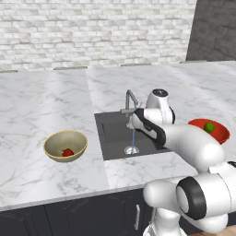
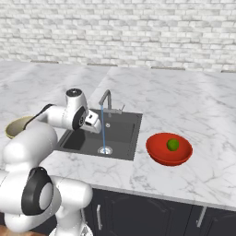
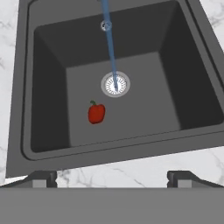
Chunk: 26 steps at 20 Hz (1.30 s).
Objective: Pick the bell peppers from the sink and place them in one bowl. Place the lime in the other bowl. Then turn off the sink faucet.
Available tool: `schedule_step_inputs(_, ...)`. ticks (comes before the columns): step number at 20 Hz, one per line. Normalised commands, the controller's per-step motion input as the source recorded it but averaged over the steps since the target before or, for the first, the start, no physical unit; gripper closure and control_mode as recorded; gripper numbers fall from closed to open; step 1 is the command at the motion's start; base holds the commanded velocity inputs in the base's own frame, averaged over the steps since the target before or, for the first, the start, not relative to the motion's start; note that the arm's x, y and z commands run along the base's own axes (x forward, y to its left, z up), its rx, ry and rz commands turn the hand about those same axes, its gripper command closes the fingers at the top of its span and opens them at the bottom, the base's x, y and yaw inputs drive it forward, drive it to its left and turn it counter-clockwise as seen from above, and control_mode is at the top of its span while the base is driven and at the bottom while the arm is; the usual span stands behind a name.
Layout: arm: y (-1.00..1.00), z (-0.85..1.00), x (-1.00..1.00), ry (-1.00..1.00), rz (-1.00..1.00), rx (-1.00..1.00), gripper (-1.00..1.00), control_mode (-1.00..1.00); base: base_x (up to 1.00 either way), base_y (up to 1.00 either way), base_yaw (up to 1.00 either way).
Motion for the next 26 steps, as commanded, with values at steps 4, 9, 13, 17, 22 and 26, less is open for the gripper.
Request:
schedule_step_inputs(4,0.00,-0.21,0.00,0.00,0.00,0.00,-1.00,-1.00,0.00,0.00,0.00)
schedule_step_inputs(9,0.00,-0.25,0.00,0.00,0.00,0.00,-1.00,-1.00,0.00,0.00,0.00)
schedule_step_inputs(13,-0.02,-0.21,0.00,0.00,0.00,0.00,-1.00,-1.00,0.00,0.00,0.00)
schedule_step_inputs(17,-0.03,-0.01,0.00,0.00,0.00,0.00,-1.00,-1.00,0.00,0.00,0.00)
schedule_step_inputs(22,0.11,0.37,0.02,0.00,0.00,0.00,-1.00,-1.00,0.00,0.00,0.00)
schedule_step_inputs(26,0.11,0.15,0.08,0.03,0.00,0.00,-1.00,-1.00,0.00,0.00,0.00)
